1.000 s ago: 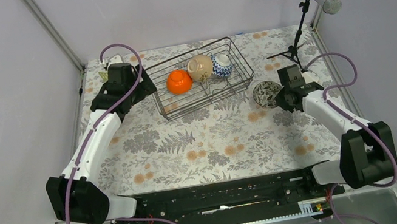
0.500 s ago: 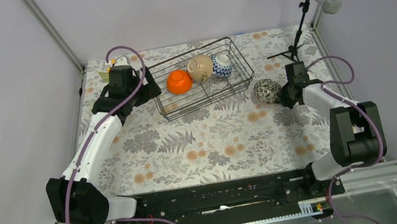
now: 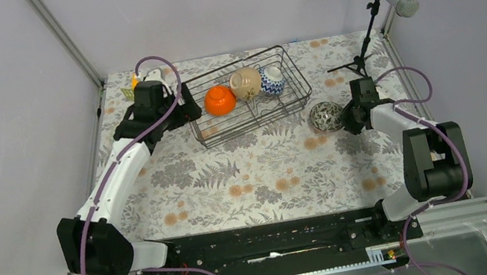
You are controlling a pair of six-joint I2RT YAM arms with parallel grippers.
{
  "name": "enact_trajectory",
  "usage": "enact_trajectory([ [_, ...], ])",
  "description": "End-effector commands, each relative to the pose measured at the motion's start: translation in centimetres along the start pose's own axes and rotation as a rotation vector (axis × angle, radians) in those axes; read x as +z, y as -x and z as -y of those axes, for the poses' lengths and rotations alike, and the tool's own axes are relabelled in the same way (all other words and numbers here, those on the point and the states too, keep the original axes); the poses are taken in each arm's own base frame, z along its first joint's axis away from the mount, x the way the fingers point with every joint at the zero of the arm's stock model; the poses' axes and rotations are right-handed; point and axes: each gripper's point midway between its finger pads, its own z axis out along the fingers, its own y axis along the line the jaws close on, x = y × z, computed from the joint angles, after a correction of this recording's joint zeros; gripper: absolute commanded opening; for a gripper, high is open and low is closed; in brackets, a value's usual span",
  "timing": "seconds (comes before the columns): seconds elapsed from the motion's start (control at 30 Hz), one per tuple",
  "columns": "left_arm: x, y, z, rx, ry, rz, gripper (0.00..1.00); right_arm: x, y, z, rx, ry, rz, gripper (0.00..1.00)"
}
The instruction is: Unload the bowls from the dish rack
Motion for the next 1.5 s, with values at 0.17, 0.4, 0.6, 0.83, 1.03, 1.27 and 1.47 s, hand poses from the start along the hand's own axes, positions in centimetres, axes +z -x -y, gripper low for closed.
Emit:
enact_trajectory([
  [0.17, 0.5, 0.9, 0.8, 0.013, -0.048, 0.024, 0.98, -3.0, 4.0, -0.7, -0.070, -0.005, 0.157, 0.61],
  [0.4, 1.1, 0.7, 0.2, 0.006, -0.020, 0.015, 0.98, -6.4, 6.5, -2.9, -0.184, 0.020, 0.191, 0.64],
  [0.6, 2.2, 0.4, -0.8, 0.005, 0.036, -0.005, 0.98, -11.1, 6.5, -10.6, -0.359, 0.271, 0.294, 0.88],
  [0.83, 3.6, -0.4, -0.9, 0.014, 0.048, -0.067, 0.98, -13.3, 1.7, -20.4, -0.542, 0.514, 0.222, 1.00],
  [1.03, 4.3, -0.4, -0.8, 0.011, 0.050, -0.082, 0.97, -12.8, -1.7, -26.4, -0.546, 0.674, 0.109, 1.00],
  [1.27, 4.9, -1.7, -0.2, 0.027, 0.000, -0.137, 0.97, -10.6, -5.0, -31.2, -0.559, 0.737, 0.032, 1.00],
  [1.47, 5.3, -2.5, 0.0, 0.033, -0.024, -0.169, 0.96, -7.8, -6.4, -33.2, -0.540, 0.733, -0.011, 1.00],
])
